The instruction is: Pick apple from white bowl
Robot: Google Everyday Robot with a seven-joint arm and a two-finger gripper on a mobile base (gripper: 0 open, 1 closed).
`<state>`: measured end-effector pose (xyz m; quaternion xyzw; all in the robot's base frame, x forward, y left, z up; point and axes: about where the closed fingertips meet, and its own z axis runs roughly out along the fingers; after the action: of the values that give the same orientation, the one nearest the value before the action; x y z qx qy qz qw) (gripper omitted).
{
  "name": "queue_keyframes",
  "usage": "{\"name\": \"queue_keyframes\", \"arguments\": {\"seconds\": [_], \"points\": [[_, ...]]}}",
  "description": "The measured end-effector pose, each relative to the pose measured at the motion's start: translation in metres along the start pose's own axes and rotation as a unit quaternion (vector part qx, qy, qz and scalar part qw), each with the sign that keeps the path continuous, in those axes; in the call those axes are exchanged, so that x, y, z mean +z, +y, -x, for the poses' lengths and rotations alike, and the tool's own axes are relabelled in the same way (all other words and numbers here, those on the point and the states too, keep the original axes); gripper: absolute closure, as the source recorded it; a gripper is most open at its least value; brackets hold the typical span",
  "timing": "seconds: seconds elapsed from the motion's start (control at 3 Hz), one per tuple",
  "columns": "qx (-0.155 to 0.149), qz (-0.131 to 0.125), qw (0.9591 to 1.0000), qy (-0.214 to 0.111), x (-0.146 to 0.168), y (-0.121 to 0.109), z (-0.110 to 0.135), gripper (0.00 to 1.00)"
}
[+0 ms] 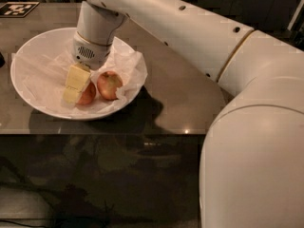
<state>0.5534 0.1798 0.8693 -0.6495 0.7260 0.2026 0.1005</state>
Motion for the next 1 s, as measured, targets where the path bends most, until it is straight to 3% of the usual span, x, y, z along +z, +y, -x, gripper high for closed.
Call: {"name": "queue_keyframes", "arguments": {"seconds": [0.33, 1.0], "points": [[0.009, 0.014, 0.9999, -0.005, 0.0129, 0.0072, -0.0066, 0.0], [0.009, 0.014, 0.9998, -0.005, 0.0133, 0.0073, -0.0067, 0.43]]}}
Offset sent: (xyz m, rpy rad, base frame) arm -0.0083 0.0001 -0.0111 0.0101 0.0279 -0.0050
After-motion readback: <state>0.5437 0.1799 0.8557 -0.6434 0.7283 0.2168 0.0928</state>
